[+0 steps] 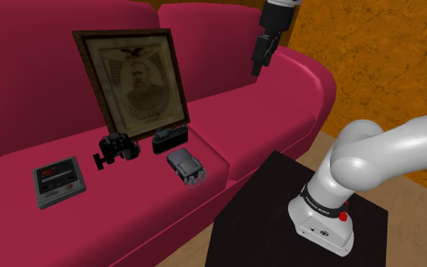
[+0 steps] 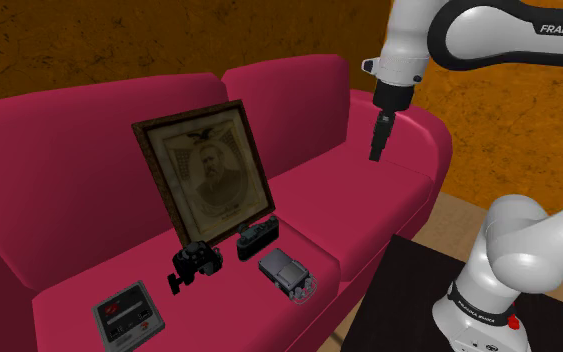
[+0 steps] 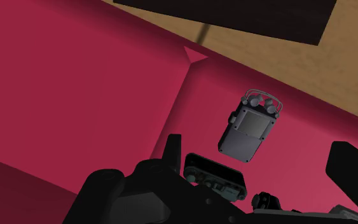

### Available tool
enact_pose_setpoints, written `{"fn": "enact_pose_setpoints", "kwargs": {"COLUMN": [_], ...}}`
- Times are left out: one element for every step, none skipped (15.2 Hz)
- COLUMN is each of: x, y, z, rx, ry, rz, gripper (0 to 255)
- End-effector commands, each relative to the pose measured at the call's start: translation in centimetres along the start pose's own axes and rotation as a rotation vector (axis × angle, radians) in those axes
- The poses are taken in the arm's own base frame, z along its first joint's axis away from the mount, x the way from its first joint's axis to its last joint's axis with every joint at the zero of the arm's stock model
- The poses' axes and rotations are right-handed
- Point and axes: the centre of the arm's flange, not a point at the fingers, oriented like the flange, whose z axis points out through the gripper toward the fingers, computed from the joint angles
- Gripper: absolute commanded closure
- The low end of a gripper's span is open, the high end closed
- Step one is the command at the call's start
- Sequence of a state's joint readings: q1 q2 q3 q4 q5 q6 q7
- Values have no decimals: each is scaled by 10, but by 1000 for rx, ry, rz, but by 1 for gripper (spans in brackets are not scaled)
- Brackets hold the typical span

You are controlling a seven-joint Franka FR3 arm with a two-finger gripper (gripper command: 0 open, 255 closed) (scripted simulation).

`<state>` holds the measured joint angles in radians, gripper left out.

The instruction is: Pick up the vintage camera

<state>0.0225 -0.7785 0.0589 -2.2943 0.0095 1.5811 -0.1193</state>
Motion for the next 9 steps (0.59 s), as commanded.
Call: {"fn": "enact_pose_setpoints", "kwargs": {"x": [0,10,19,29,39,48,58,68,77], "y": [0,0,0,0,-1,-1,-1,-1,-1], "z": [0,9,18,28,37,46,55,65,74], "rx": [0,1,2,3,4,4,5,6,7], "ry": [0,-2,-3,-5,-6,-8,-9,-11,-12], "rz": [0,0,1,1,2,2,3,3,3], "gripper": [0,0,0,0,0,0,0,0,0]}}
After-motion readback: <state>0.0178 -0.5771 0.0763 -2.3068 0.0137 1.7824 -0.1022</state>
